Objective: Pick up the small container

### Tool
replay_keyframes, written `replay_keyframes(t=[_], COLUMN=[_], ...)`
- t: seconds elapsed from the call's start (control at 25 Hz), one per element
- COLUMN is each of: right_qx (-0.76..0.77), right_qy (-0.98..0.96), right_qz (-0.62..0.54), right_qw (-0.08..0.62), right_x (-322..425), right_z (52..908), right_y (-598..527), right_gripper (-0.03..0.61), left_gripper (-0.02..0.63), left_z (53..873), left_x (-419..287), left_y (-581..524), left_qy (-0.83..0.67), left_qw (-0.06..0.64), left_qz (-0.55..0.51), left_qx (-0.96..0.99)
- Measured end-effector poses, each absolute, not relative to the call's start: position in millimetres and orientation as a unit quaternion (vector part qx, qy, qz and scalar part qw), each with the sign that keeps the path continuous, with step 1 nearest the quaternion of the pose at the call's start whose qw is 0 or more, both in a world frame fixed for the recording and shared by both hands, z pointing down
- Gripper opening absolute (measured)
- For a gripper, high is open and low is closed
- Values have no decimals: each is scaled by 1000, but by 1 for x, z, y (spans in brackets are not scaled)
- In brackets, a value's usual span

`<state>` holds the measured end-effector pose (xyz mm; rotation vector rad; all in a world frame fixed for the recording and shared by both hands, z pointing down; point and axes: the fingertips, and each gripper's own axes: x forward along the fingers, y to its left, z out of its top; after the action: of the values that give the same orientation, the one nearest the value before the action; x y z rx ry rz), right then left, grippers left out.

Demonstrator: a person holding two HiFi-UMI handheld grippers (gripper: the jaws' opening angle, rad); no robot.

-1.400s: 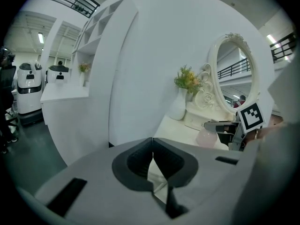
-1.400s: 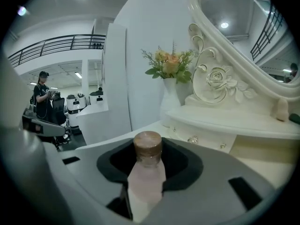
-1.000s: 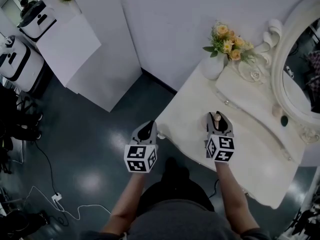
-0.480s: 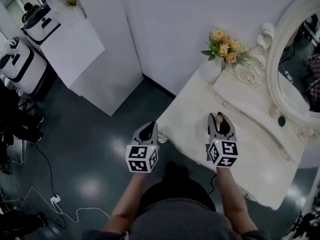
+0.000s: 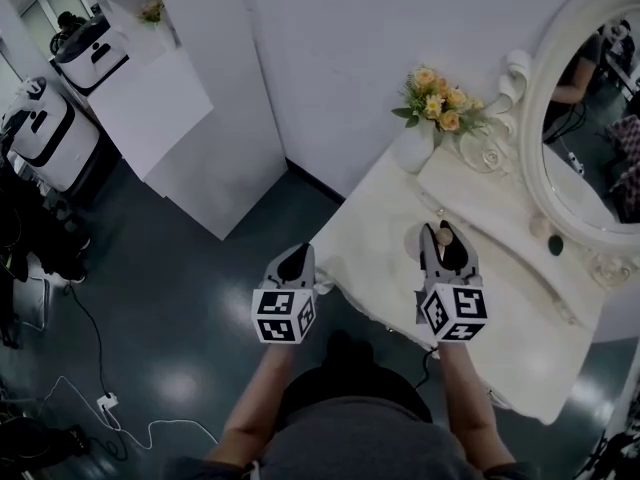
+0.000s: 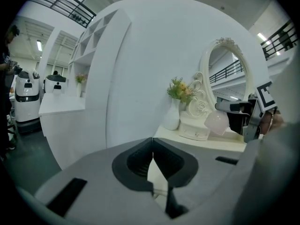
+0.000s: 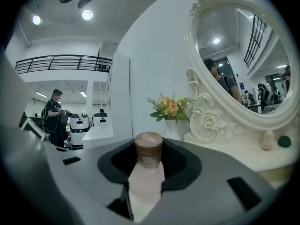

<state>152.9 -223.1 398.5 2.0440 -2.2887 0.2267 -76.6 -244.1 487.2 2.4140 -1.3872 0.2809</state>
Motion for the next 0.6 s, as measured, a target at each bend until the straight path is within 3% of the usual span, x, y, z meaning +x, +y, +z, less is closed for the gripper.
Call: replay_keyframes(t=[0.6], right_qx=[639], right_qy=[-768], right_qz=[18], right_qw=[-34], right_x=[149], right_z=[318], right_y=[-208], right_gripper=[140], left_gripper=[6], left_z=[474], left_x=[-76], left_y=[-240], left_qy=[-506], left_qw=[161], left_qz=[90], left_qx=[842])
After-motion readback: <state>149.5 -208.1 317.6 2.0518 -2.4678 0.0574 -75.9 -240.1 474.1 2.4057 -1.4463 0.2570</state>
